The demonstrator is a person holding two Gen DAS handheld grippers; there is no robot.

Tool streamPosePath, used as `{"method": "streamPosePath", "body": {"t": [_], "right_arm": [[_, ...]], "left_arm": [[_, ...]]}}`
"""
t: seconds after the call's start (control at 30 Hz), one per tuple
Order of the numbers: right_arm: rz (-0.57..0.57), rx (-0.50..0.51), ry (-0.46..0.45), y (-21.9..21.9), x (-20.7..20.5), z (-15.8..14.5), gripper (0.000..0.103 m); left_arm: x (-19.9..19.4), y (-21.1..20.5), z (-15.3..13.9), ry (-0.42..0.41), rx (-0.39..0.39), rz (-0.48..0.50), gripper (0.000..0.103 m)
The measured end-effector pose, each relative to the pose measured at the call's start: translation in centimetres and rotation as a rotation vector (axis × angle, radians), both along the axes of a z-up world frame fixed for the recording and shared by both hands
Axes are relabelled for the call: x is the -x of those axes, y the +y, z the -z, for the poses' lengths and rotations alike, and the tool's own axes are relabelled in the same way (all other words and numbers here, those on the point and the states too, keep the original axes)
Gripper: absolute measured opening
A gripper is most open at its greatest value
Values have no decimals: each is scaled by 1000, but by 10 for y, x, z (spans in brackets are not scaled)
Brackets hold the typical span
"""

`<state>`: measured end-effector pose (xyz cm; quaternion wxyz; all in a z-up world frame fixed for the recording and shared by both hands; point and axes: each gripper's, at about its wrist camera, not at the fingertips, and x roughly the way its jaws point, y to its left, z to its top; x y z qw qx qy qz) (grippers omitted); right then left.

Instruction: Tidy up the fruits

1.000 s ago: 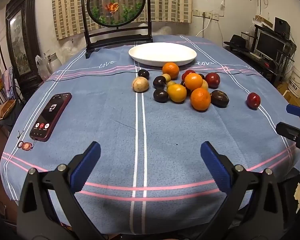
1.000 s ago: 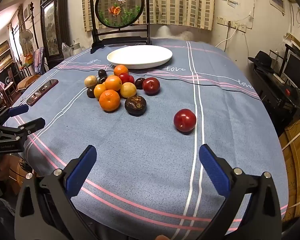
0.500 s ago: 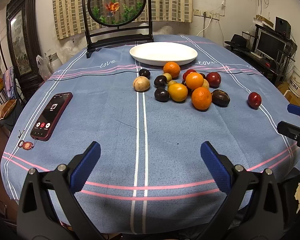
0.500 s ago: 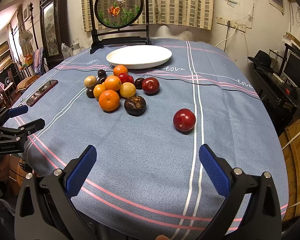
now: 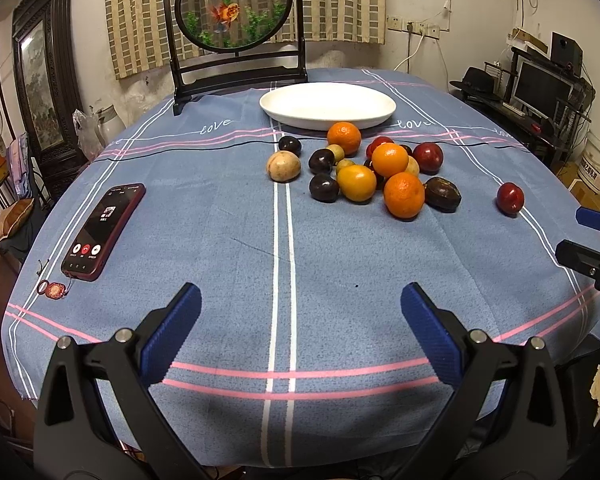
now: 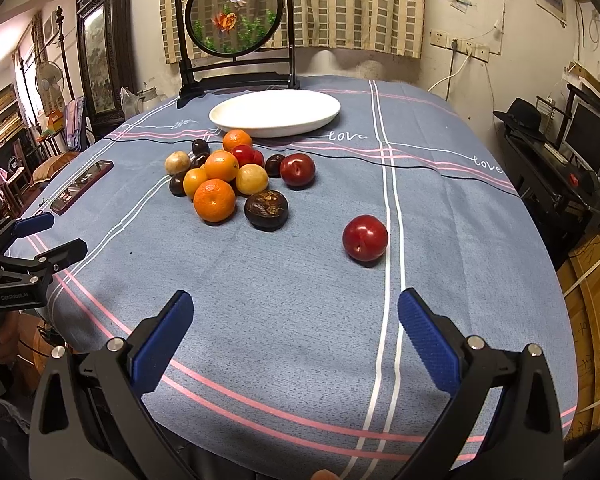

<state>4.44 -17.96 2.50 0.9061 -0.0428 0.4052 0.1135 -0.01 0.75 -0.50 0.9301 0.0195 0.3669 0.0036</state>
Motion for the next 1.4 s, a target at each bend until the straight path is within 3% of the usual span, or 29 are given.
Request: {"method": "streamPosePath", "body": {"t": [1.4], "right_arm": [[9, -16, 13, -4, -1, 3, 102]], "left_arm": [[1, 3, 4, 12, -3, -3, 101]]}}
